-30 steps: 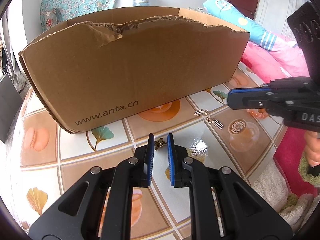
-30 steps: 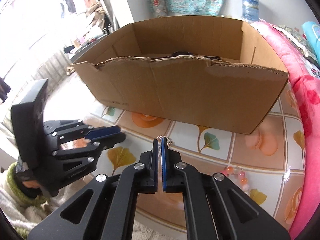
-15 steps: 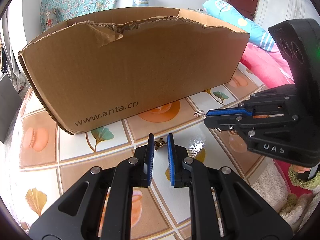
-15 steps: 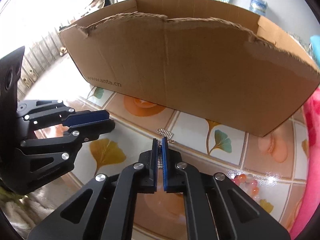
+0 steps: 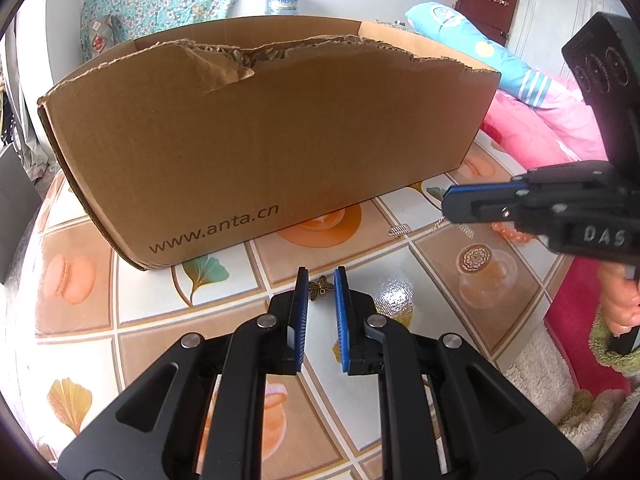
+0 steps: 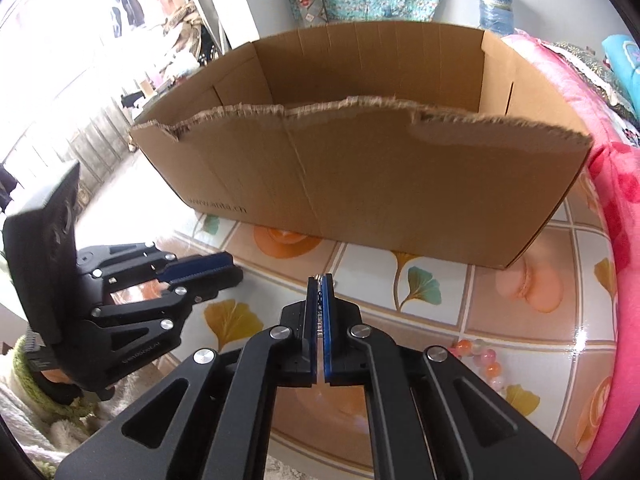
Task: Organize jewelry
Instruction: 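Carry both charms into the box and open both tools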
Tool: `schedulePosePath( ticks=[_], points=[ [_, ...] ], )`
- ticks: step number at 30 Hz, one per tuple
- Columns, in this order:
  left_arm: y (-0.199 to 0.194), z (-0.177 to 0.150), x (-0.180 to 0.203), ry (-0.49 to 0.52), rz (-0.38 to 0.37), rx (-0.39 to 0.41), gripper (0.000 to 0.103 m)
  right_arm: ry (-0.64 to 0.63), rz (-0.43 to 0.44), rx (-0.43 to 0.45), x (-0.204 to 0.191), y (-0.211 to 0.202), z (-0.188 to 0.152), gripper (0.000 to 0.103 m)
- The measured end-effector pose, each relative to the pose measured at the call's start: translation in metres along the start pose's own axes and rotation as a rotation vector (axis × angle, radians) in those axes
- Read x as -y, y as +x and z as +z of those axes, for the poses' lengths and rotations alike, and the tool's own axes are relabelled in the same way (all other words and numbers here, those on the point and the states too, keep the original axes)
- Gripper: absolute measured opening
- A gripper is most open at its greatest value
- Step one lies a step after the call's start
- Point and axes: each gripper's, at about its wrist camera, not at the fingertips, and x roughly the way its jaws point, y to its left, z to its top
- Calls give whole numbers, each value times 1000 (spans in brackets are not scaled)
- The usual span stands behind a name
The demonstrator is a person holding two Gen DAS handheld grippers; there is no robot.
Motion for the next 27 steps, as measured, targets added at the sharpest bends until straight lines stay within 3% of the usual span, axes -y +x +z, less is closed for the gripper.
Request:
schedulePosePath(
  ticks=[7, 15, 20, 24, 27],
  points=[
    [-14, 1, -2, -5, -10, 36, 12, -7, 17, 72, -3, -26, 9, 2],
    [-70, 14, 14, 37, -84, 177, 12, -43, 62, 221, -7, -74, 29, 2],
    [-104, 43, 24, 92, -87, 279, 12, -69, 83, 299, -5, -93, 50, 2],
    [-101, 76, 19, 100, -74, 286, 12, -81, 96, 327, 3, -97, 73, 2],
    [-82, 103, 6, 78, -82, 219, 12, -73, 92, 281, 18, -81, 96, 2]
  ],
)
